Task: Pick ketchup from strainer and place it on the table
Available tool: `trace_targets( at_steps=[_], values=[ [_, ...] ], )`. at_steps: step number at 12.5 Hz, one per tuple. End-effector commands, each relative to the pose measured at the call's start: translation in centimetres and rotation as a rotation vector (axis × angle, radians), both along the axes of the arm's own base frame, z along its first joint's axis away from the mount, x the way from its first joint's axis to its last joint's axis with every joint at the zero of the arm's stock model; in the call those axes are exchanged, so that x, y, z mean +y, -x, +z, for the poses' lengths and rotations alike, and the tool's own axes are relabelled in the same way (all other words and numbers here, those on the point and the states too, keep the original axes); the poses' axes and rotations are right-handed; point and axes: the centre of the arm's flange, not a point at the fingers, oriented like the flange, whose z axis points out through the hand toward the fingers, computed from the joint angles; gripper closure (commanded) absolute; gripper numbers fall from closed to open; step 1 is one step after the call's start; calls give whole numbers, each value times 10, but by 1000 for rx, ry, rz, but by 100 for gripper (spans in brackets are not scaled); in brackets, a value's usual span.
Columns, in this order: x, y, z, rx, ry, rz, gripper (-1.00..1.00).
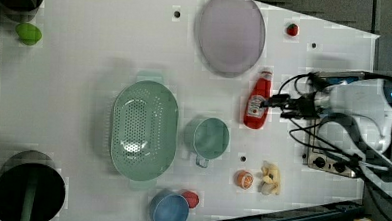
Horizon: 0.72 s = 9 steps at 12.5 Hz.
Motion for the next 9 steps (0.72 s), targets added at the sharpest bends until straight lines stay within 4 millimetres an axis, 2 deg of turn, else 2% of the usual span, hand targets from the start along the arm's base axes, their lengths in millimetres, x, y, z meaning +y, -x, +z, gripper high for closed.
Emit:
trace_targets(
  at_steps=[1, 3, 6, 9],
  values=[
    [-30, -49, 131, -230, 28, -50, -100],
    [-34, -64, 184, -233, 35, -163, -100],
    [-36, -78, 251, -199, 45, -363, -100],
    [-32, -73, 302, -116, 58, -391, -100]
  ],
)
